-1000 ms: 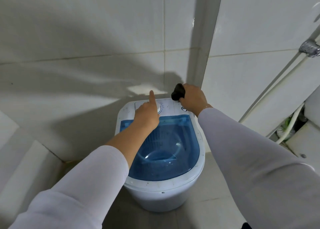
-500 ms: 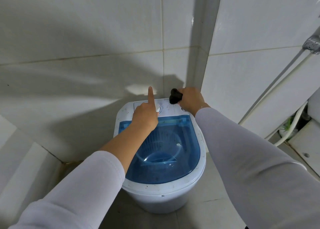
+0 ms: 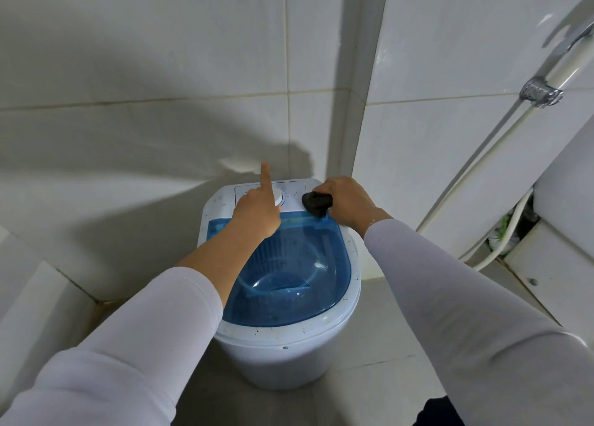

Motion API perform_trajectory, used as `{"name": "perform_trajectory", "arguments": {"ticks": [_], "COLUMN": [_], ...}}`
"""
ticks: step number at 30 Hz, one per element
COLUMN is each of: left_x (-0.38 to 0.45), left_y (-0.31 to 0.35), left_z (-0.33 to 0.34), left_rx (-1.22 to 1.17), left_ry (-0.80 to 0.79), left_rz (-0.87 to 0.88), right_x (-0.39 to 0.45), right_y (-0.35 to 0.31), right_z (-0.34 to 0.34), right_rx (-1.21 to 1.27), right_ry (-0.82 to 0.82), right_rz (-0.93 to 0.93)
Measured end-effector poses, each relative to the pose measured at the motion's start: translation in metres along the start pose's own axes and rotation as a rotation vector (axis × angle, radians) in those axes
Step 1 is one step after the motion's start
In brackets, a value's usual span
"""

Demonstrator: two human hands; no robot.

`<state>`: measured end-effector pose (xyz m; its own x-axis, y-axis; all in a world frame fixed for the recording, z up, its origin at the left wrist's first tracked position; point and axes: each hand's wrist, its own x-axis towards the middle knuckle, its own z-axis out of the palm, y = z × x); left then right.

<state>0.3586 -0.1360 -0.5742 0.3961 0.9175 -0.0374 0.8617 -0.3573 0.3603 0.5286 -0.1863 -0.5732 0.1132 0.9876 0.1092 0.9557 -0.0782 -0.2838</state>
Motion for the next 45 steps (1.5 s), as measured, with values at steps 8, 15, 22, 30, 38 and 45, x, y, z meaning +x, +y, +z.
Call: {"name": "perform_trajectory", "arguments": {"ticks": [8,15,22,30,38,45], "left_x": [-0.008,-0.023,-0.038,-0.036,-0.038,-0.042], "left_y": [-0.003,-0.008,-0.013,-0.015,-0.015,-0.015], "left_z": [-0.012,-0.021,-0.016,-0.006,-0.004,-0.001], "left_rx": [-0.108,-0.124,-0.020,0.041,0.060,0.079], "left_ry": [-0.101,-0.132,-0.258,-0.245,-0.207,-0.160], "left_rz": [0.023,0.097,0.155,0.144,0.145,0.144], "right_x": [-0.010,-0.011,-0.010,-0.014,-0.041,-0.078], "right_y": [-0.002,0.013,0.005,0.005,0.010,0.011], "right_z": [-0.020,-0.046,-0.013,0.002,-0.006,-0.016], "right_rx": [-0.088,0.147,0.247,0.325,0.345,0.377], "right_ry": [-0.180,0.084,0.127,0.093,-0.026,-0.155], "right_rz": [0.051,0.272,0.358,0.404,0.356,0.377]}}
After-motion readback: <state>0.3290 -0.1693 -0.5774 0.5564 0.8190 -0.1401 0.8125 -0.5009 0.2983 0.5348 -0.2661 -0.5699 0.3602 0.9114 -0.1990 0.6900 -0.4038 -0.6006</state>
